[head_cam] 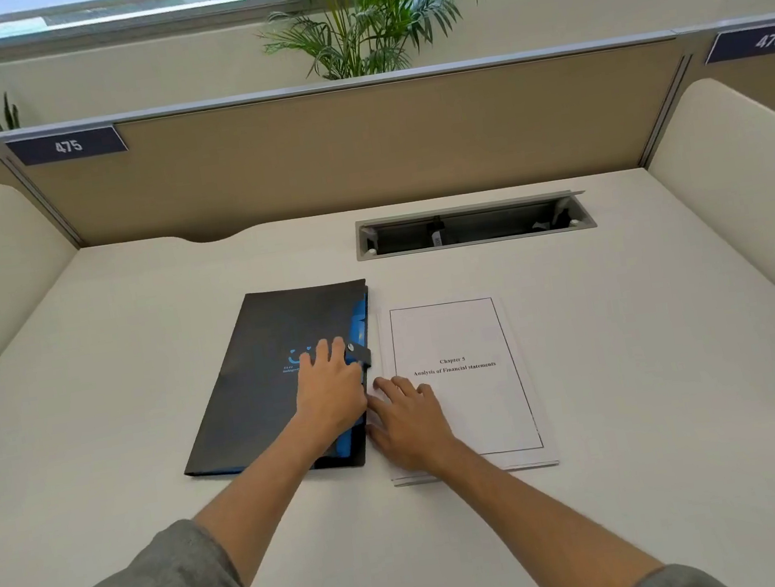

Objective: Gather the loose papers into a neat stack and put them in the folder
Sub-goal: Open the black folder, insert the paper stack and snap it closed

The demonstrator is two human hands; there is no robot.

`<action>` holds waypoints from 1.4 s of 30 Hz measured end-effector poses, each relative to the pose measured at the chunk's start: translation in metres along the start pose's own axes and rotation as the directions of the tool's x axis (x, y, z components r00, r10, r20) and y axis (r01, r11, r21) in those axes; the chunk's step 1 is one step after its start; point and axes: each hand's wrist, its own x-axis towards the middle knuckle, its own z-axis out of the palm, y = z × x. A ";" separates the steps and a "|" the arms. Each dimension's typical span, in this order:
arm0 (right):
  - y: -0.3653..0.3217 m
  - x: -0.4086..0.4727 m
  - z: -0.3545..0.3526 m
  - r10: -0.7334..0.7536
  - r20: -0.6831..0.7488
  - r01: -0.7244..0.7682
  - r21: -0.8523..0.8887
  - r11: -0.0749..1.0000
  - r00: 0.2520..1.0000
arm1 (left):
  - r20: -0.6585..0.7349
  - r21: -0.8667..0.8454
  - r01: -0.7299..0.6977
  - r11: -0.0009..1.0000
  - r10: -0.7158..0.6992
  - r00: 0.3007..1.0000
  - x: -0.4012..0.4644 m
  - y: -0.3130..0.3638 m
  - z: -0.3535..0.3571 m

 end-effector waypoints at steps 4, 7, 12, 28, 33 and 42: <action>-0.002 0.006 -0.003 -0.084 -0.002 0.084 -0.041 0.996 0.996 | 0.116 0.100 0.063 0.993 -0.075 0.990 0.000 0.003 -0.014; -0.002 0.011 -0.007 -0.133 0.024 0.135 -0.075 0.988 0.991 | 0.160 0.142 0.121 0.982 -0.143 0.977 0.001 0.002 -0.023; 0.002 0.012 -0.008 -0.137 0.022 0.138 -0.074 0.988 0.990 | 0.165 0.223 0.162 0.961 -0.202 0.965 0.004 -0.004 -0.032; 0.028 -0.004 -0.022 0.082 -0.163 -0.066 0.097 0.993 0.983 | 0.194 0.169 0.227 0.959 -0.258 0.946 0.001 0.011 -0.001; 0.074 -0.021 -0.033 0.471 -0.199 -0.449 0.146 0.881 0.859 | 0.142 -0.011 0.228 0.974 -0.224 0.964 0.000 0.010 0.012; 0.119 -0.046 -0.049 0.729 -0.096 -0.727 0.063 0.684 0.678 | -0.053 -0.131 0.234 0.963 -0.243 0.969 -0.011 0.026 0.017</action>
